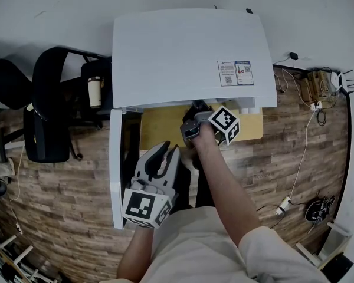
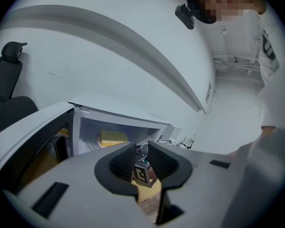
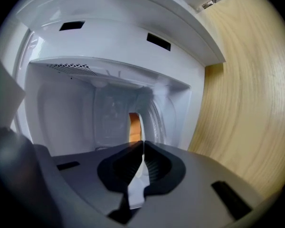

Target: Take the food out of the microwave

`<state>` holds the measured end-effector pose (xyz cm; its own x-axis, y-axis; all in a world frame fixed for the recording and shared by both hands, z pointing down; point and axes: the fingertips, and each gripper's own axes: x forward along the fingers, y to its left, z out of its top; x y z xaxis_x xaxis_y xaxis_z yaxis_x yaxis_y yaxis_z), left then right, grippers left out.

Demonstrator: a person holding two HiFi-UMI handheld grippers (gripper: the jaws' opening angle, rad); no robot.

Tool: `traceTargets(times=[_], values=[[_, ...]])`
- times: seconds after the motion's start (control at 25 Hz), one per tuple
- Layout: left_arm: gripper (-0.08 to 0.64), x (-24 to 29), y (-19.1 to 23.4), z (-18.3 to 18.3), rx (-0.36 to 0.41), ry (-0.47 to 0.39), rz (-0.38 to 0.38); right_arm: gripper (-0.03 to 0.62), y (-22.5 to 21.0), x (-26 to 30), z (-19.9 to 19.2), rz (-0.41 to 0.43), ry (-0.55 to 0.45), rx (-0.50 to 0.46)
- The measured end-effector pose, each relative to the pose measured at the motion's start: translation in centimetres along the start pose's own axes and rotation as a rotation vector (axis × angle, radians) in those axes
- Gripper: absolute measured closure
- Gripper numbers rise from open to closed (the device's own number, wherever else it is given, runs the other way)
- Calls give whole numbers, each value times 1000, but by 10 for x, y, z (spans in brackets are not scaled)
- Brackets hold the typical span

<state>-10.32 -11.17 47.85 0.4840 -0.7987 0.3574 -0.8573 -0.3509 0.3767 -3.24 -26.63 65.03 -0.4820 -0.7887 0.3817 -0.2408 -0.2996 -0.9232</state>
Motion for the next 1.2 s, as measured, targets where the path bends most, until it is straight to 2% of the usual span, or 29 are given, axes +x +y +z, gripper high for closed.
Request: traceTargets(times=[0.48,0.72,0.96,1.2], values=[[485,1,-6,-1,6,-2,-17,581,-10,-29,-5,53,2,-2],[485,-1,-9,-3,6,0,-24,583,-6,-40,-5,148,9,1],[485,-2,-11,-6,6,6,-30,583,0,-48,-3,206,8,12],[485,-4,-14,-9,11,12,-32,581,-12,-47,1,159,10,-10]])
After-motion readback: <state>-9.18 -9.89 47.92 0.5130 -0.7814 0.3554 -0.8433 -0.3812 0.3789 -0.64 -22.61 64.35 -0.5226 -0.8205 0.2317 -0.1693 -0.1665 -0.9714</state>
